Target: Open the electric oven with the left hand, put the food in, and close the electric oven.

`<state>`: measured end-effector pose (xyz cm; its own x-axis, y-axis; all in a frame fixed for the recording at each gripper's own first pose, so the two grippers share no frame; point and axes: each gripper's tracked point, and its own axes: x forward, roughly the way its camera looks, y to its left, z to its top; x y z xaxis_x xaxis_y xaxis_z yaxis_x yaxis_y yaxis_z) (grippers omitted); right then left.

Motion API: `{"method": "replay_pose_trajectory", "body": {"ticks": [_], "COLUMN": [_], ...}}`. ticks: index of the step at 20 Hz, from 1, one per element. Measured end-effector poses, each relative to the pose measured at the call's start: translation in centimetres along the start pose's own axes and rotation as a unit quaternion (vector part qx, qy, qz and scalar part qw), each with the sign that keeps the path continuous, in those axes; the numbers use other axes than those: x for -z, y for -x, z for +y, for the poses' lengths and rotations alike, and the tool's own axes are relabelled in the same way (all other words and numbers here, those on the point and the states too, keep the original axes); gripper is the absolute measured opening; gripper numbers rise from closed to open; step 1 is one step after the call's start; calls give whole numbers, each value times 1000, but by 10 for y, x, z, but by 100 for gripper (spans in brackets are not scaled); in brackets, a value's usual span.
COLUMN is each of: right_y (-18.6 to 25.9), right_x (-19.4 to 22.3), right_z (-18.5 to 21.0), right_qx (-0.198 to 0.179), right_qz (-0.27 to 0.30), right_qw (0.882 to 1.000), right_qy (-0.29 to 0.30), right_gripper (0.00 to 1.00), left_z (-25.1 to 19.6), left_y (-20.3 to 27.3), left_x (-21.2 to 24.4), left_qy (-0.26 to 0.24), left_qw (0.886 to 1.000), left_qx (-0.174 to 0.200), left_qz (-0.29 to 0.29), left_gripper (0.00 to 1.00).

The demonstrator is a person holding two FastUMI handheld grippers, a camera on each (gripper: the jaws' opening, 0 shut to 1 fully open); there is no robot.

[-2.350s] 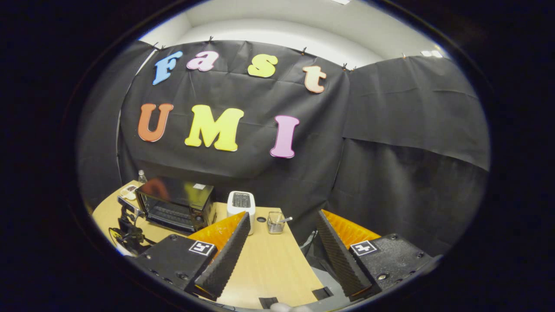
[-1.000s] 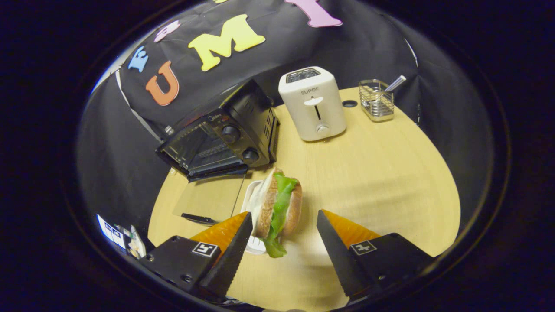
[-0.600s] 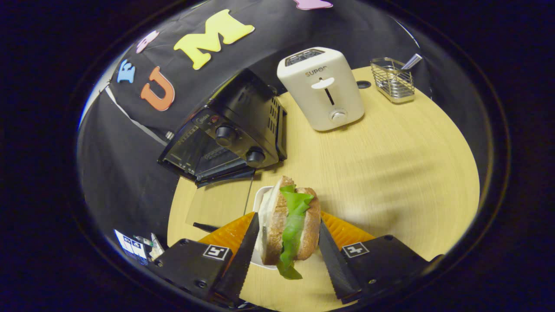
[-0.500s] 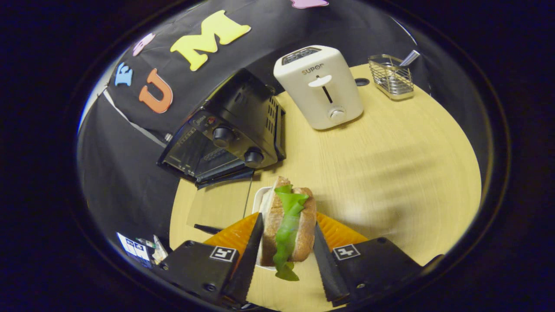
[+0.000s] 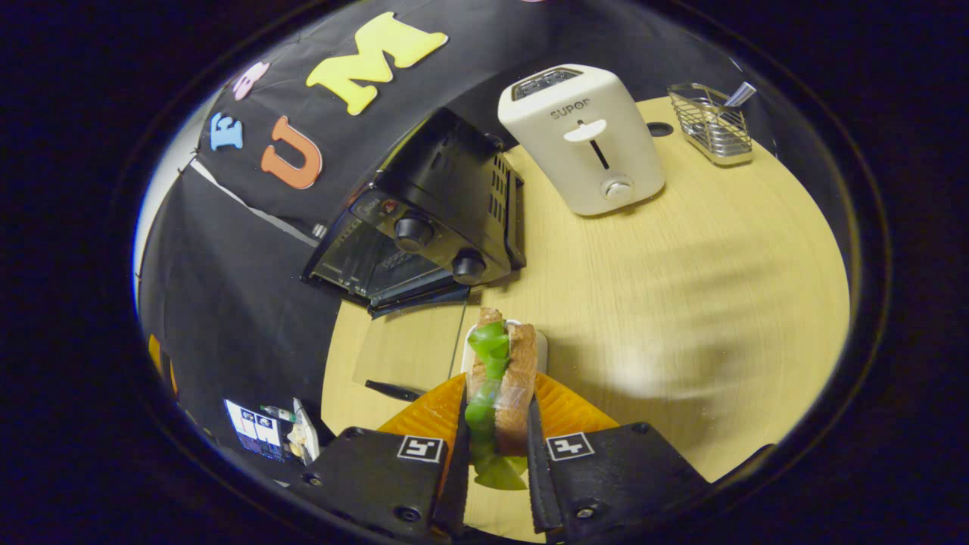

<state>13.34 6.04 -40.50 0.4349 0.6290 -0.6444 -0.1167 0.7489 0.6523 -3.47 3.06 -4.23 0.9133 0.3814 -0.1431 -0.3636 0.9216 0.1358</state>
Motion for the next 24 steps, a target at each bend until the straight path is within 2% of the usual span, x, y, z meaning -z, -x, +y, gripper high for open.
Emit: {"method": "replay_pose_trajectory", "body": {"ticks": [4,8,10,13,19,24], "right_y": [14,24,18,3,-44,-102], "right_x": [-17,-32,-33,-35,-36,-43], "right_z": [22,64,87,111,149,163], "right_qx": [-17,-46,-61,-67,-70,-69], "right_qz": [-26,-79,-99,-138,-234,-297], "right_qw": [999,995,991,982,949,913], "right_qy": [-8,-44,-70,-108,-198,-272], "right_gripper": [36,36,36,36,36,36], "left_z": [-4,0,1,-3,7,20], "left_y": [4,-1,-8,-20,-37,-40], "left_x": [4,7,10,19,39,56], "left_qy": [-1,-2,-7,-10,-18,-34], "left_qw": [1000,1000,1000,997,988,983], "left_qx": [-2,6,24,71,154,180], "left_qz": [4,4,2,8,14,20], "left_gripper": [97,96,97,96,96,97]}}
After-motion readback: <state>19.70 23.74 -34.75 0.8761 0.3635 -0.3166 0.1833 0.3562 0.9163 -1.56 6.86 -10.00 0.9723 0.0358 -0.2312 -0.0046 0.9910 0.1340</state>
